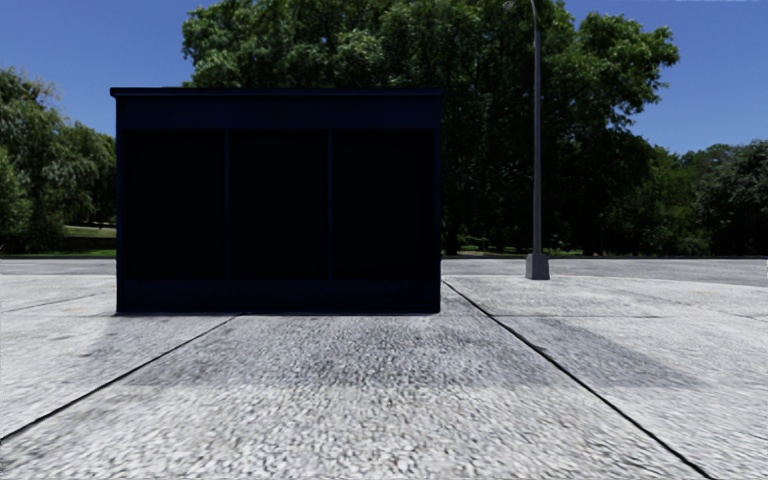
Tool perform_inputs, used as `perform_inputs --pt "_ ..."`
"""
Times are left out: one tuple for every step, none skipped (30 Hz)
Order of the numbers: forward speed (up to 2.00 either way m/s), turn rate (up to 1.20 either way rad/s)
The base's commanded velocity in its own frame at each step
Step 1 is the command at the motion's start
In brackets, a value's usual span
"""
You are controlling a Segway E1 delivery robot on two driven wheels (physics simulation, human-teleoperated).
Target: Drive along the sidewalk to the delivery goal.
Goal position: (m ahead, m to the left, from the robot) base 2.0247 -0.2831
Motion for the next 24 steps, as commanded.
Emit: perform_inputs --pt "1.48 -0.05" --pt "1.48 -0.05" --pt "1.46 0.0" --pt "1.41 0.0" --pt "1.38 0.0" --pt "1.38 0.0" --pt "1.34 0.0" --pt "1.32 0.0" --pt "1.32 0.0" --pt "1.32 0.0" --pt "1.32 0.0" --pt "1.32 0.0" --pt "1.32 0.0" --pt "1.32 0.0" --pt "1.32 0.0" --pt "1.14 0.0" --pt "1.14 0.0" --pt "1.13 0.0" --pt "1.12 0.0" --pt "1.12 0.0" --pt "1.12 0.0" --pt "1.12 0.0" --pt "1.12 0.0" --pt "1.12 0.0"
